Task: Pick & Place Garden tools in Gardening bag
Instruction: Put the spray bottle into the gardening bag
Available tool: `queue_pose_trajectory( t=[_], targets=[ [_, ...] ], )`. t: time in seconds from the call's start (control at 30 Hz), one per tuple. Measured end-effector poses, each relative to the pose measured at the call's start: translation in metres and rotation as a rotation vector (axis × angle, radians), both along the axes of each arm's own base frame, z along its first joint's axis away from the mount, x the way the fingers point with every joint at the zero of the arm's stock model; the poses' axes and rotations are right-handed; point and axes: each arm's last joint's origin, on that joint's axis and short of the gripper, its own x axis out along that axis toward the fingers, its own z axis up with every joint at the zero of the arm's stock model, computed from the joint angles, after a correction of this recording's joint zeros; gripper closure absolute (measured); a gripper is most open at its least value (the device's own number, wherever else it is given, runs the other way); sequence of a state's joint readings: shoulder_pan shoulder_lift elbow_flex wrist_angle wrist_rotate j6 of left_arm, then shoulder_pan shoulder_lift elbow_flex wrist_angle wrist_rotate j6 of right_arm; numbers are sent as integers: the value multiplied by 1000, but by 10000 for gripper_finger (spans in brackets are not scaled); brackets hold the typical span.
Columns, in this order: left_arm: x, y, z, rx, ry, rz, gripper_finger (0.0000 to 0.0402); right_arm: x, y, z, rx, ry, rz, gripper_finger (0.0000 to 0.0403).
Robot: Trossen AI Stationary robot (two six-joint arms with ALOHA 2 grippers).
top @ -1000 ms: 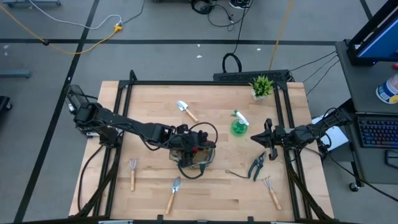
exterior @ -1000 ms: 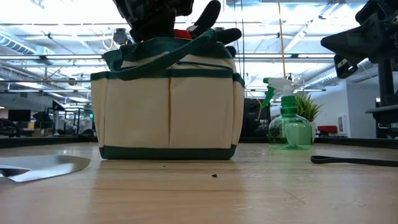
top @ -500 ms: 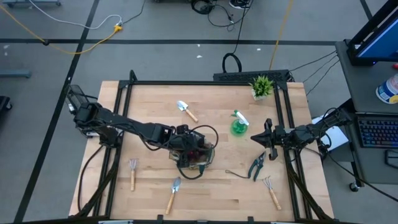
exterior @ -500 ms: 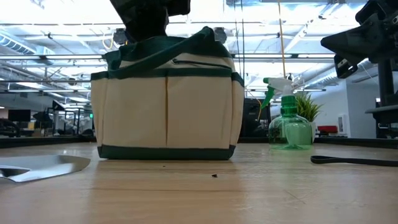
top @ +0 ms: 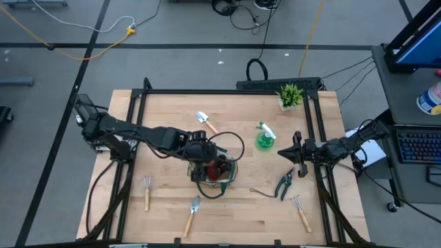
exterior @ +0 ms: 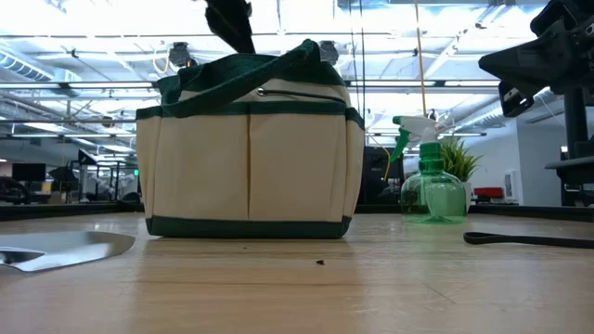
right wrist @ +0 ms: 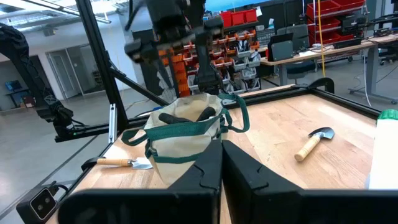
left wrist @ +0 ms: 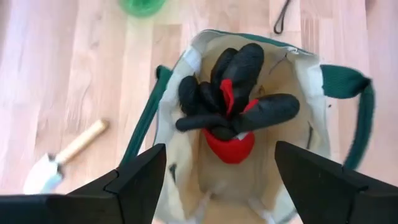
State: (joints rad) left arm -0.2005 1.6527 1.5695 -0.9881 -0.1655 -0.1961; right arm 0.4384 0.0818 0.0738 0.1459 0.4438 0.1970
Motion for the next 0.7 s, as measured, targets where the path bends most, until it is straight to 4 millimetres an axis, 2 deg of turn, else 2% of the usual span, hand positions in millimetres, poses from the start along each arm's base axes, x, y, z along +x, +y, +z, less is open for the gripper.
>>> queue_pose_trajectory(
  t=[0.13, 0.43, 0.7],
  targets=[
    [-9, 2, 16, -45, 48, 104, 93, 0, 0, 0, 0, 0, 0, 403],
    [-35, 5, 28, -118, 139, 319, 94, 0, 0, 1, 4, -8, 0, 403],
    [-60, 8, 49, -137, 62, 453, 94, 0, 0, 1, 6, -11, 1, 403]
  ],
)
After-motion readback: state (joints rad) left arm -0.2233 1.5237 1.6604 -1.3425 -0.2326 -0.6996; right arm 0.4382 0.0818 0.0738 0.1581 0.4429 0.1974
